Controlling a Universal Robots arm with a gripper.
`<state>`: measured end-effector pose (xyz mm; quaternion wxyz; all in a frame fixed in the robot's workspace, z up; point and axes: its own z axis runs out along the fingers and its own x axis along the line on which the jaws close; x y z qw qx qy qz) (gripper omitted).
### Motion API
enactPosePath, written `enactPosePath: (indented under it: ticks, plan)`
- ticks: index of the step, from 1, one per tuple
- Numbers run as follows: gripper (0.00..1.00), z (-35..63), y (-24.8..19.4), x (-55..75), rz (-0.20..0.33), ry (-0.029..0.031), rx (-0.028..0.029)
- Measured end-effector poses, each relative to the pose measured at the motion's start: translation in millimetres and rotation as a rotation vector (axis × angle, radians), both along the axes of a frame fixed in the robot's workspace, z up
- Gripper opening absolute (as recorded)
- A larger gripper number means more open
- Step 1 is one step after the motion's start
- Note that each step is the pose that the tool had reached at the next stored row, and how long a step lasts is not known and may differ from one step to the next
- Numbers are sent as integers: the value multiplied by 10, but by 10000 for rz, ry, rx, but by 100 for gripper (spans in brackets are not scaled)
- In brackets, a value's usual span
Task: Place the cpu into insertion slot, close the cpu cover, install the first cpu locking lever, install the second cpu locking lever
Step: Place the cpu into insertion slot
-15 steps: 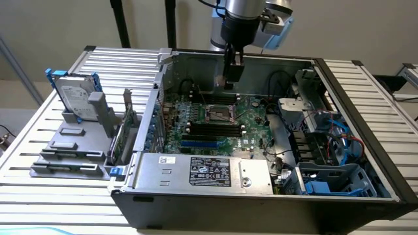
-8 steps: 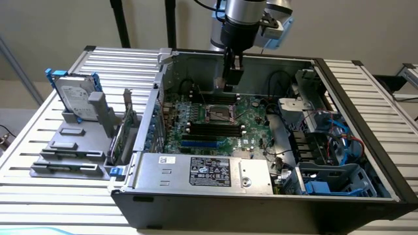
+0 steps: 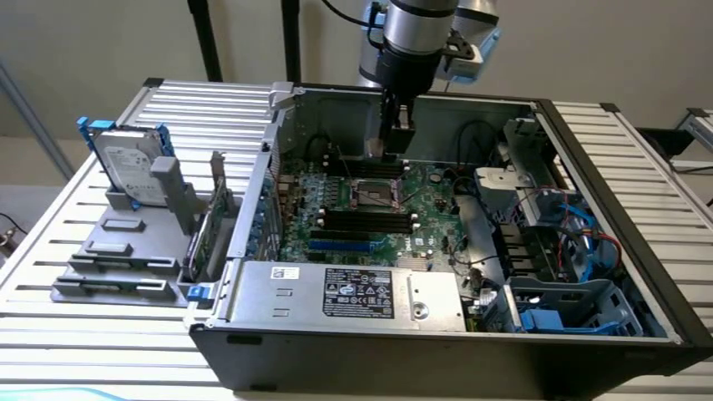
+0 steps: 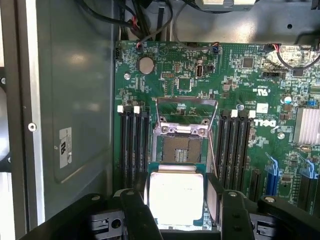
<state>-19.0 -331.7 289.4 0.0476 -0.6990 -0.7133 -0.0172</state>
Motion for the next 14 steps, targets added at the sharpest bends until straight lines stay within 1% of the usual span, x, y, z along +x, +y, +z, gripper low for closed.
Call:
enactPosePath:
  ticks: [4, 6, 8, 10, 11, 12, 14]
  plan:
    - [55, -45, -36, 0, 33, -2, 160]
    - [55, -74, -56, 0, 70, -4, 228]
    - [55, -105, -80, 0, 115, -7, 252]
    - [55, -137, -100, 0, 157, -11, 260]
    - [55, -153, -105, -1, 171, -25, 264]
    - [55, -165, -108, -1, 182, -54, 269]
    - [55, -186, -111, -4, 198, -155, 276]
